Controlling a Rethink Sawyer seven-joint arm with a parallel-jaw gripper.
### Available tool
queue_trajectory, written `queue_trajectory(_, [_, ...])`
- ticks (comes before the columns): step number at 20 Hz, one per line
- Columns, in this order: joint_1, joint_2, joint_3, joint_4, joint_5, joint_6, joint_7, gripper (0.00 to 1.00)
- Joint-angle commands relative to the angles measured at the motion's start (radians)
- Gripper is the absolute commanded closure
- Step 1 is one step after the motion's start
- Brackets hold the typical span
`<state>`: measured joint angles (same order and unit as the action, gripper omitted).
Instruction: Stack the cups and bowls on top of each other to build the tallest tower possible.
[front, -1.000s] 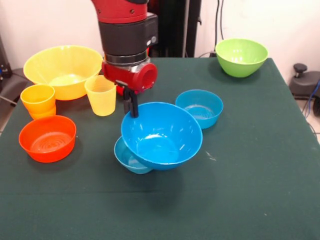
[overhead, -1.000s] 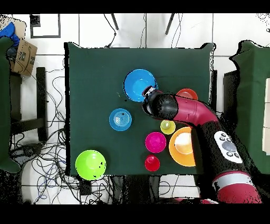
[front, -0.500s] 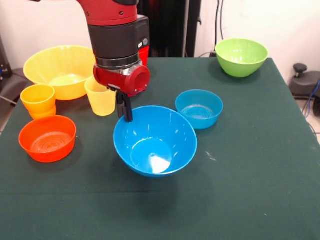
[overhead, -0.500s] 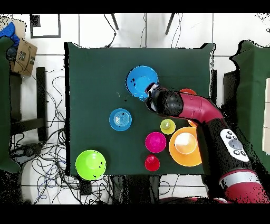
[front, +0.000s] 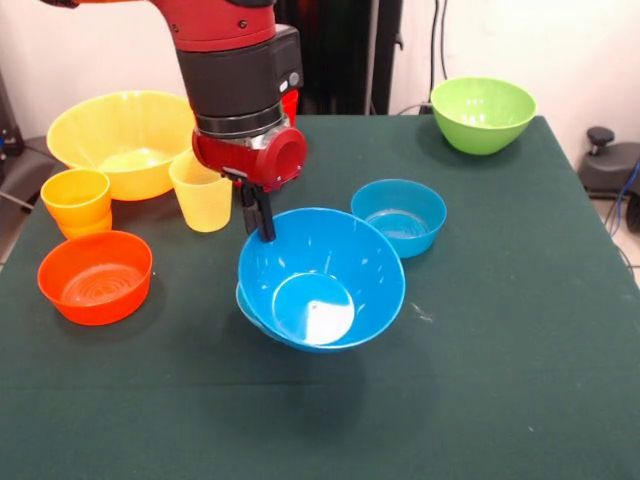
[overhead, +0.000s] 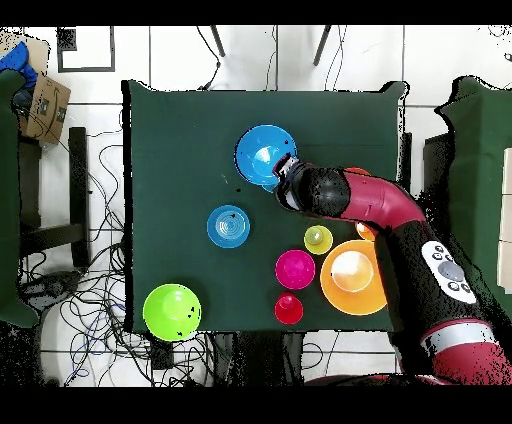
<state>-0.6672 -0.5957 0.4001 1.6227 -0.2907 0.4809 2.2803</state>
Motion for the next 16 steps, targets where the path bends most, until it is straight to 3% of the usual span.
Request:
queue_trajectory(1, [-0.004, 0.004, 0.085, -0.028, -0.097, 0.108, -0.251, 1.00])
queue_trajectory(16, [-0.088, -0.129, 0.140, 0.095, -0.085, 0.177, -0.281, 1.00])
